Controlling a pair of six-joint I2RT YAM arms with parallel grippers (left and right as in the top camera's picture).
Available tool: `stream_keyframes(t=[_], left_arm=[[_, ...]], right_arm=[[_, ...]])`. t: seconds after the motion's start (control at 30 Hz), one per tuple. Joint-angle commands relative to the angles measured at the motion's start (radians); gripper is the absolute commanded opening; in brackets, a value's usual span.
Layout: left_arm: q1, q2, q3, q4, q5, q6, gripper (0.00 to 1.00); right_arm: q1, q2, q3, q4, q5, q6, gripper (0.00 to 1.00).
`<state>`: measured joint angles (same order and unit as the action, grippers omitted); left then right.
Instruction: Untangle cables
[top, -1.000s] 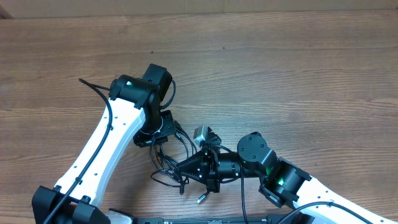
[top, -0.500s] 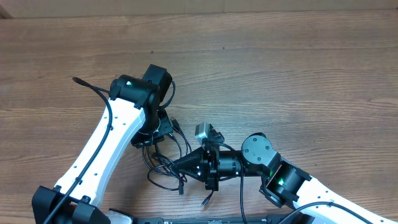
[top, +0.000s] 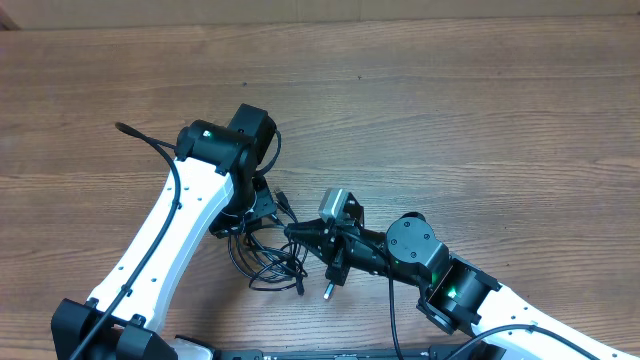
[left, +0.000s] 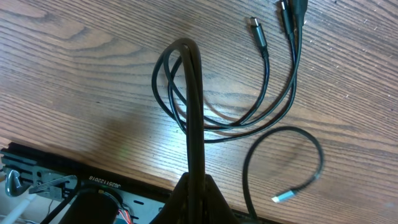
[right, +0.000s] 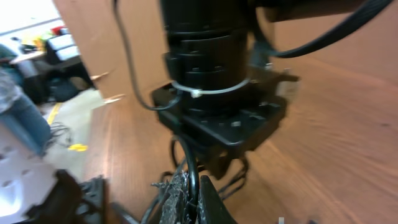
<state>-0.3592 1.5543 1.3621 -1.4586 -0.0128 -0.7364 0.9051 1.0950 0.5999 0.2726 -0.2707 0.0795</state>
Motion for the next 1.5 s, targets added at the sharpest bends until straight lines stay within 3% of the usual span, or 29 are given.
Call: stream_keyframes(t=[0.0,0.3,0.47,0.77,1.0,1.2,1.3,1.37,1.47], left_arm=[[0.005,0.005,0.007,-0.003,-0.033,0.011,0.04],[0.005,0.005,0.007,0.012,-0.051,0.003,0.04],[0.006,0.005,0.007,0.027,-0.066,-0.006,0.04],[0.005,0.005,0.007,0.072,-0.065,-0.012,0.04],[0.005,0.005,0.007,0.117,-0.065,-0.085,0.04],[0.005,0.005,0.007,0.161,-0.065,-0.171,0.04],[0.005,0.005,0.007,0.185,-0.037,-0.198,0.10],[0.005,0.005,0.007,0.187,-0.006,-0.185,0.04],[0.005,0.005,0.007,0.189,0.052,-0.138,0.04]], right_arm=[[0.003,-0.029,0.010,0.010,0.139,-0.060,0.04],[0.003,-0.089,0.010,-0.005,0.119,-0.054,0.04],[0.003,-0.129,0.010,-0.109,0.089,-0.041,0.04],[0.003,-0.130,0.009,-0.451,0.014,0.301,0.04],[0.003,-0.130,0.009,-0.580,-0.004,0.483,0.26],[0.003,-0.130,0.009,-0.627,-0.001,0.607,0.27],[0.003,-0.130,0.009,-0.592,-0.001,0.575,0.34],[0.003,-0.130,0.009,-0.561,-0.001,0.427,0.39],[0.003,-0.130,0.009,-0.538,-0.018,0.208,0.45]])
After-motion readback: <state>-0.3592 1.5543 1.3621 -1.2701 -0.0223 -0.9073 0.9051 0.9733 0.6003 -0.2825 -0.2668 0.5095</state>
